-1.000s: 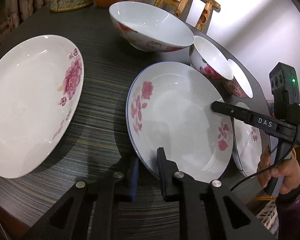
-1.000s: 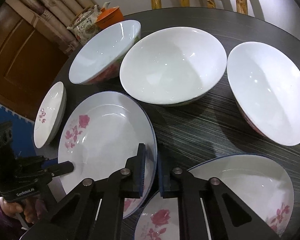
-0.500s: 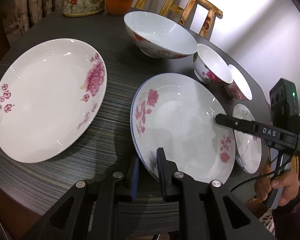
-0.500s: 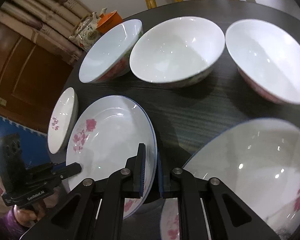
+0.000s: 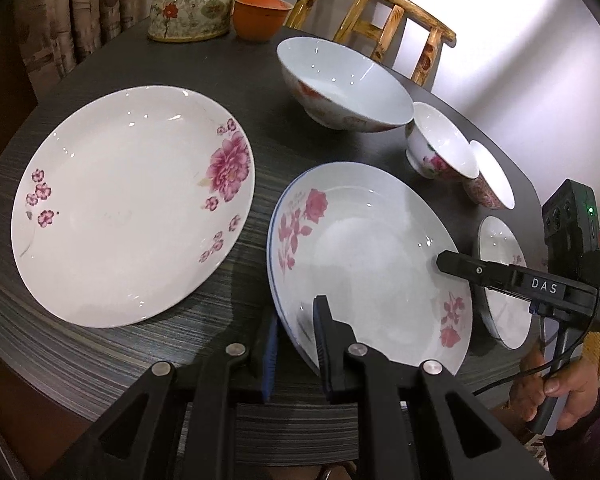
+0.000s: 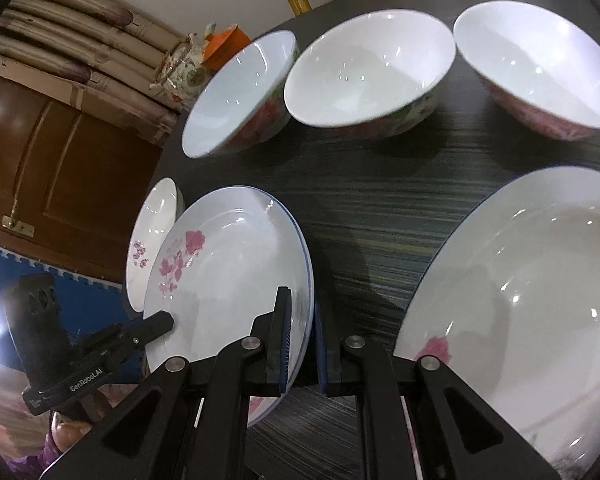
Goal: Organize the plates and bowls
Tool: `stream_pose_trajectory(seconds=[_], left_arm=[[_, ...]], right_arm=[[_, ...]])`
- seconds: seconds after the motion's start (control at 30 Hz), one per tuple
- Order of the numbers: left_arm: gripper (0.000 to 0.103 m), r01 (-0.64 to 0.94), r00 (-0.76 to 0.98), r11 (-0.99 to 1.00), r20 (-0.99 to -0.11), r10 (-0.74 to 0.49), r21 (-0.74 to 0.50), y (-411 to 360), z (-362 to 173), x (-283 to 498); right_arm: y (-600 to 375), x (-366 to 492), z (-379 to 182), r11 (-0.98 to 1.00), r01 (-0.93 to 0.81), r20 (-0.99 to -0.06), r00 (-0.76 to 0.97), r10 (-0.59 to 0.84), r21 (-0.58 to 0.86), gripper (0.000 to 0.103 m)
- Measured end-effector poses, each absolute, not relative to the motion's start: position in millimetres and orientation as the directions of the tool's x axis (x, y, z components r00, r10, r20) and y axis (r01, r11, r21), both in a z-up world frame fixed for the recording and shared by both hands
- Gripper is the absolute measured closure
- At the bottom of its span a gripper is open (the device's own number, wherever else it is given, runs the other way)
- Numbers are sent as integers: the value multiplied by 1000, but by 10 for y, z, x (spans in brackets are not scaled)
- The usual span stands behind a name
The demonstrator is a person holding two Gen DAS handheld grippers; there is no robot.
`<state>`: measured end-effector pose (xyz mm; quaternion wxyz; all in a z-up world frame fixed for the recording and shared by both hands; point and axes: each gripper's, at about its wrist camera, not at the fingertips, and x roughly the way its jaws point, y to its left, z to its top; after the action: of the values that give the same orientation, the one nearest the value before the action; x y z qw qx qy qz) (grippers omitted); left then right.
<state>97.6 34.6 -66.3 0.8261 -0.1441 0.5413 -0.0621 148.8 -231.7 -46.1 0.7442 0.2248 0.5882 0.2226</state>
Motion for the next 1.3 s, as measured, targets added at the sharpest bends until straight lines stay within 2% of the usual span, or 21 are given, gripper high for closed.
stream_pose_trajectory(seconds=[0.23, 0.4, 0.47, 0.53, 0.63, 0.97, 1.3], left_arm=[[87, -63, 386, 948, -884, -264, -311, 364, -783, 981], [87, -65, 384, 952, -888, -254, -300, 364, -832, 979], [87, -64, 391, 957, -890, -237, -283, 367, -825, 981], [87, -64, 395, 957, -887, -237, -284, 377, -821, 989], [87, -56, 410, 954, -878, -247, -295, 381, -777, 983], [87, -65, 446, 952, -862, -241, -300, 479, -595, 1001], [87, -111, 498, 948, -842, -208, -300, 769, -374, 1033]], right_arm=[[-2261, 1492, -514, 819, -96, -798, 186, 573, 566, 91], [-2131, 1514, -466, 849, -161, -828, 190, 527, 503, 79], [-2062, 1520, -456, 863, -186, -843, 196, 502, 471, 79], [-2042, 1511, -455, 868, -188, -846, 205, 492, 459, 81], [-2113, 1502, -491, 858, -156, -834, 203, 513, 490, 92], [-2236, 1442, -502, 804, -68, -779, 209, 591, 591, 92], [-2086, 1521, -338, 768, -82, -738, 228, 635, 635, 92]])
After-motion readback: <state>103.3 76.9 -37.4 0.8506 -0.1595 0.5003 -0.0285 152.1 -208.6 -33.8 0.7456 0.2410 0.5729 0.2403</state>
